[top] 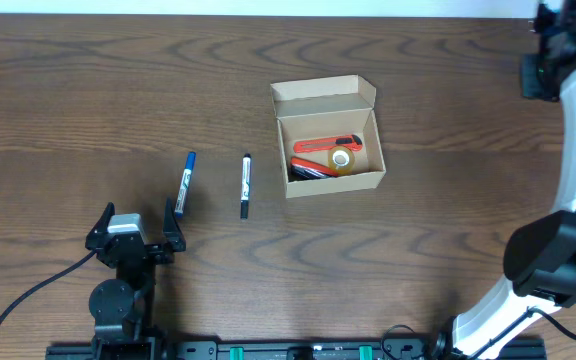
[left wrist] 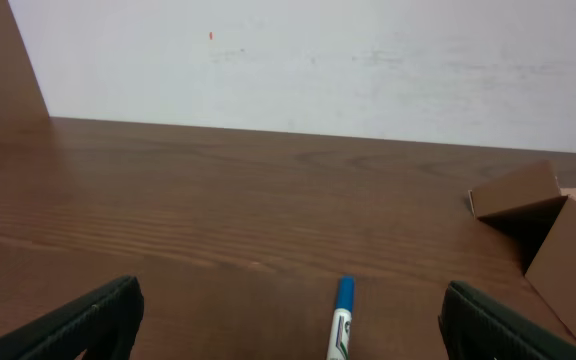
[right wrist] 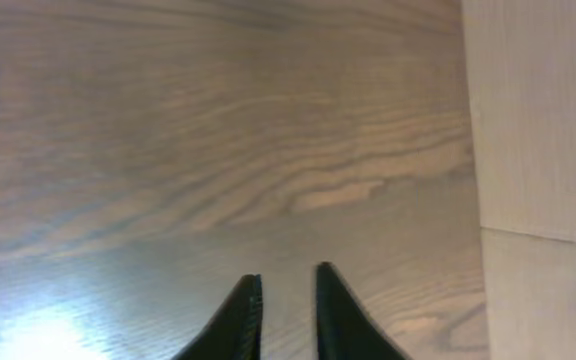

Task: Pack container
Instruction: 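Withdraw the right arm out of the box to the right side, then move the left gripper forward over the blue-capped marker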

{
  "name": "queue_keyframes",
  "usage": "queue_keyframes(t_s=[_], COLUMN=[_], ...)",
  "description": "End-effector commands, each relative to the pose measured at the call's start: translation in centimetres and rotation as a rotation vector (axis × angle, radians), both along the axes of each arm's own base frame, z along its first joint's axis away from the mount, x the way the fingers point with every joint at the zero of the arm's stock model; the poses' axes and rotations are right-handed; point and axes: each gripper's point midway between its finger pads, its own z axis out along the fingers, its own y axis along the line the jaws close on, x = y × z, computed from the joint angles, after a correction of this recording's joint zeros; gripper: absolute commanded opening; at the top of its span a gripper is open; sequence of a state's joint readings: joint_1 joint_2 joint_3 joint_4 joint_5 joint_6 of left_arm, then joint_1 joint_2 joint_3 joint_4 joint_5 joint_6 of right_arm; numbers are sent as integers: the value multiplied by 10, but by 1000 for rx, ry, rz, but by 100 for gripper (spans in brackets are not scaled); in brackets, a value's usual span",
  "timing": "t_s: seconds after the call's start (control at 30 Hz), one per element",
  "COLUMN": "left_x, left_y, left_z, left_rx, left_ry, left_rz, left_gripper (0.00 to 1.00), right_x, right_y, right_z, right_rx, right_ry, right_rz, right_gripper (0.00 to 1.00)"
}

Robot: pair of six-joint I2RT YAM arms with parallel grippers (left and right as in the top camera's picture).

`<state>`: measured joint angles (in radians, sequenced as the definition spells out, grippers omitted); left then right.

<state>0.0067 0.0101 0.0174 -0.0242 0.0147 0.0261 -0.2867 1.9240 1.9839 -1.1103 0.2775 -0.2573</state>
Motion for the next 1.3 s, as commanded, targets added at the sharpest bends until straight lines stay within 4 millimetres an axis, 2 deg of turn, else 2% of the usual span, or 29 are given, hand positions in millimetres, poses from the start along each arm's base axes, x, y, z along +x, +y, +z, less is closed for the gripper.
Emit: queue_keyframes(t_s=[0.0, 0.07, 0.1, 0.13, 0.23, 0.27, 0.7, 0.8, 0.87, 0.97, 1.03, 1.13, 1.27], left_x=[-2, -2, -2, -2, -2, -2, -2, -1, -1, -1, -1, -6, -18], left_y=[1, 1, 1, 1, 1, 1, 1, 6, 2, -17, -34, -58, -75], left_z=[-18, -18, -17, -18, -17, -17, -17, -11, -13, -14, 0, 34, 74], left_rx=[-5, -5, -5, -5, -5, -5, -4, 6, -7, -22, -28, -16, 20], left_ry=[59, 59, 58, 59, 58, 58, 58, 32, 42, 45, -7, -143, -309], left_rz=[3, 3, 3, 3, 3, 3, 4, 29, 8, -102, -198, -344, -450], left_gripper=[95, 95, 95, 95, 95, 95, 95, 95, 95, 95, 95, 95, 95], right_x=[-8, -16, -21, -23, -30, -31, -32, -32, -32, -32, -32, -32, -32], right_y=[-21, -30, -34, -36, -41, -42, -43, -43, -43, -43, -43, -43, -43], right_z=[-10, -17, -20, -24, -28, -28, -28, -28, -28, -28, -28, -28, -28], right_rx=[66, 100, 121, 138, 184, 190, 192, 192, 192, 192, 192, 192, 192], right_ry=[-19, -7, -5, -3, -4, -3, -4, -4, -4, -4, -4, -4, -4], right_rz=[-106, -158, -187, -206, -249, -253, -259, -259, -259, -259, -259, -259, -259], right_gripper=[31, 31, 34, 43, 89, 99, 99, 99, 99, 99, 99, 99, 99])
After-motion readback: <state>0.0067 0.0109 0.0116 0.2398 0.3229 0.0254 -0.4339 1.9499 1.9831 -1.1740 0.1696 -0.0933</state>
